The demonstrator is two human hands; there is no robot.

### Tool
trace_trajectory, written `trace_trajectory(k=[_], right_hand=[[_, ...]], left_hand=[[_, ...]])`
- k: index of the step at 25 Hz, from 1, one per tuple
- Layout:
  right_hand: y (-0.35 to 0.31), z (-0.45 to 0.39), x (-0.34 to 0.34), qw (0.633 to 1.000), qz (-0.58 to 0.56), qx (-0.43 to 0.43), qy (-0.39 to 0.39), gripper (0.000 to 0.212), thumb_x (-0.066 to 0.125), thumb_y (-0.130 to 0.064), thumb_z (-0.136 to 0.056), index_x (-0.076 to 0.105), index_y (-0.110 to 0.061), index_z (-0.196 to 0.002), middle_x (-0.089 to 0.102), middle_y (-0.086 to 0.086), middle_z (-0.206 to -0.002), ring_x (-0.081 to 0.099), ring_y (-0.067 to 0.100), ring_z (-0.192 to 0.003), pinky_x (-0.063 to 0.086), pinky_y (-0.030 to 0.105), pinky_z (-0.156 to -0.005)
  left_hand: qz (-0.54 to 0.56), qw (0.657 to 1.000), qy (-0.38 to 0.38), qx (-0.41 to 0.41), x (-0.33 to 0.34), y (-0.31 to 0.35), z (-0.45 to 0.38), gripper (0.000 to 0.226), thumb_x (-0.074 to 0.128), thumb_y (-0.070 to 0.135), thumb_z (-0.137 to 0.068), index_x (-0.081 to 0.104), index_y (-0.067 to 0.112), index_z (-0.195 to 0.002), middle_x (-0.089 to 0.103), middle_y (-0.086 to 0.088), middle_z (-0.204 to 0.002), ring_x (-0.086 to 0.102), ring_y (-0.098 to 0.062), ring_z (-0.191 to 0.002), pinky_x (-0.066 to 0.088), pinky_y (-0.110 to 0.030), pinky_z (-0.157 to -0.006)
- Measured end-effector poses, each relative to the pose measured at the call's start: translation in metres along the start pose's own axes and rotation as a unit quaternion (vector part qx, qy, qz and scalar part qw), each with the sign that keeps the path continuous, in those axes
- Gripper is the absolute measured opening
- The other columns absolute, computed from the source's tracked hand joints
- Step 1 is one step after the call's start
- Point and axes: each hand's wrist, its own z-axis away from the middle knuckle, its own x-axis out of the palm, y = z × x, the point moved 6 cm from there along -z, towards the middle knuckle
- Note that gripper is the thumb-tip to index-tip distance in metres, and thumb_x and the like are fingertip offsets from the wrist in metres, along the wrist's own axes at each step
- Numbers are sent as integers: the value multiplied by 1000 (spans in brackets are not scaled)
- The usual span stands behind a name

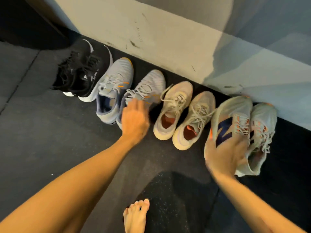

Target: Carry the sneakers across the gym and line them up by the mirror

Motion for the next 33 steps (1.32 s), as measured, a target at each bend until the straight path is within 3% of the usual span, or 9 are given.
trace_trajectory(k=[3, 5, 7, 9, 13, 19, 24, 28, 33], right_hand=[[-114, 80, 52, 926, -86, -341, -136, 62, 60, -24, -88, 35, -6, -142, 39, 14, -147, 42, 34, -132, 39, 43, -105], [-165, 120, 104, 857, -19, -440, -267, 61, 54, -24, -92, 28, -11, -146, 28, 6, -155, 45, 30, -131, 41, 41, -101], [-187, 130, 146, 822, 98, -484, -284, 61, 55, -27, -93, 27, -10, -146, 25, 6, -155, 55, 36, -119, 47, 45, -85], [-193, 128, 174, 806, 152, -486, -301, 50, 58, -29, -92, 40, -7, -134, 40, 11, -140, 59, 39, -109, 46, 43, -74], [-197, 105, 191, 783, 190, -483, -342, 23, 52, -20, -94, 53, -9, -115, 53, 13, -117, 57, 41, -106, 48, 45, -79], [-220, 76, 196, 809, 192, -476, -287, 22, 51, -7, -91, 59, -15, -110, 58, 12, -113, 59, 40, -101, 39, 38, -65], [-222, 68, 197, 831, 199, -375, -359, 30, 57, -19, -91, 63, -14, -120, 59, 16, -119, 57, 39, -109, 42, 34, -78], [-253, 87, 132, 813, 104, -389, -421, 40, 59, -36, -91, 61, -14, -124, 64, 9, -126, 57, 27, -120, 45, 33, -92], [-312, 131, -25, 802, -119, -361, -461, 65, 53, -39, -94, 25, -23, -151, 42, 3, -149, 38, 12, -138, 33, 35, -115]], left_hand=[[-83, 974, -89, -192, -16, -90, 3, 31, 53, 9, -82, 48, 3, -112, 51, -19, -115, 57, -42, -99, 46, -49, -69], [-95, 958, -177, -204, -4, -122, 16, 38, 60, 11, -84, 44, 7, -118, 47, -14, -124, 60, -40, -101, 46, -47, -66], [-74, 954, -232, -175, 12, -128, 17, 42, 64, 8, -83, 44, 5, -120, 48, -15, -126, 60, -42, -104, 46, -47, -68], [-54, 956, -242, -155, 20, -136, 13, 38, 61, 2, -84, 47, 1, -119, 53, -19, -123, 58, -46, -106, 47, -50, -74], [-48, 964, -236, -116, 24, -146, 10, 33, 57, 1, -85, 49, 2, -116, 56, -20, -119, 58, -48, -103, 47, -52, -76], [-40, 970, -220, -99, 29, -142, -3, 38, 60, 2, -83, 47, 2, -119, 55, -19, -122, 57, -46, -104, 46, -49, -75], [-36, 960, -259, -105, 22, -143, -10, 24, 54, 4, -90, 51, 2, -114, 55, -20, -120, 56, -45, -106, 42, -45, -73], [54, 966, -230, -103, -46, -136, -23, 26, 55, 28, -91, 60, 10, -109, 63, -20, -110, 58, -44, -104, 44, -43, -72], [208, 966, -150, -31, -214, -80, -46, 45, 52, 40, -92, 54, 20, -133, 65, -15, -121, 59, -34, -112, 49, -45, -90]])
